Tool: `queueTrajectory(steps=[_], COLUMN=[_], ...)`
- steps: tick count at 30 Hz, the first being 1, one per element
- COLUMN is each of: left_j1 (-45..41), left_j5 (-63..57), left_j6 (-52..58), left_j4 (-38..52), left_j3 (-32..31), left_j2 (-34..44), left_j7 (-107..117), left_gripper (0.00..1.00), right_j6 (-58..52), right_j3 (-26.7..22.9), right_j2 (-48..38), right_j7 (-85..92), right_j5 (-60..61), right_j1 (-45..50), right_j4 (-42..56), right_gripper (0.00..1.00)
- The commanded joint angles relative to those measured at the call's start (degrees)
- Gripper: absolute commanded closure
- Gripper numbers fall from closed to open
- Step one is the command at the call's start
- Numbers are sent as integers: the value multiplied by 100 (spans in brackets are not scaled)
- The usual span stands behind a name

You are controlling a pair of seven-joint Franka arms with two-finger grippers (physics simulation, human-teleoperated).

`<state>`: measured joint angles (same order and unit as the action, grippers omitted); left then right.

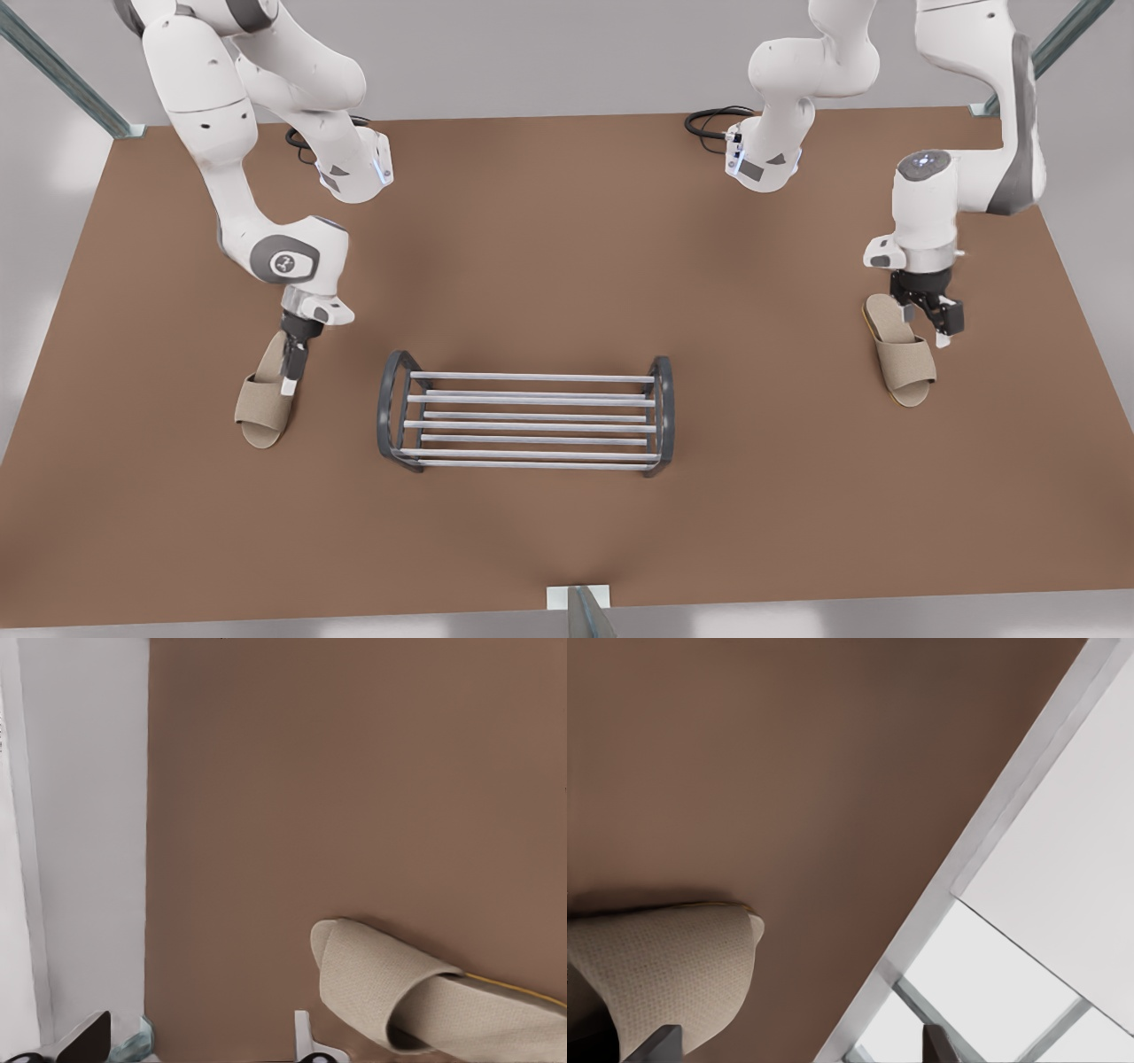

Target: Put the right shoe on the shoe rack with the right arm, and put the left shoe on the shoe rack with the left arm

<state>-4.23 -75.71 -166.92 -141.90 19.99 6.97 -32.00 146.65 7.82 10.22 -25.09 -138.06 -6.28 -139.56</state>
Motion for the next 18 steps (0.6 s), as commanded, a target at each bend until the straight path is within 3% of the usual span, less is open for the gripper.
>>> queueTrajectory(steps=[1, 2, 4, 7, 10, 18], left_j1=[-7, -7, -7, 10, 19, 19], left_j5=[-5842, -6878, -6887, -6896, -6905, -8099], left_j6=[502, 538, 538, 301, -288, -96], left_j4=[31, 22, -5, -329, -330, -233], left_j3=[-13, -4, 5, 269, 462, 629], left_j2=[-55, -99, -99, -327, -433, -688], left_j7=[6608, 7953, 8840, 12327, 14220, 14564], left_gripper=[0, 0, 0, 0, 0, 0], right_j6=[285, 285, 285, 163, 30, -436], right_j3=[0, 0, 0, 0, -8, -26], right_j2=[-82, -99, -108, -126, 32, 331], right_j7=[-4847, -4909, -4953, -4971, -5322, -5401], right_j5=[-942, -950, -968, -1073, -1293, -1689], right_j1=[-84, -92, -207, -338, -479, -602], right_j4=[-194, -230, -273, -370, -484, -493], right_gripper=[0, 0, 0, 0, 0, 0])
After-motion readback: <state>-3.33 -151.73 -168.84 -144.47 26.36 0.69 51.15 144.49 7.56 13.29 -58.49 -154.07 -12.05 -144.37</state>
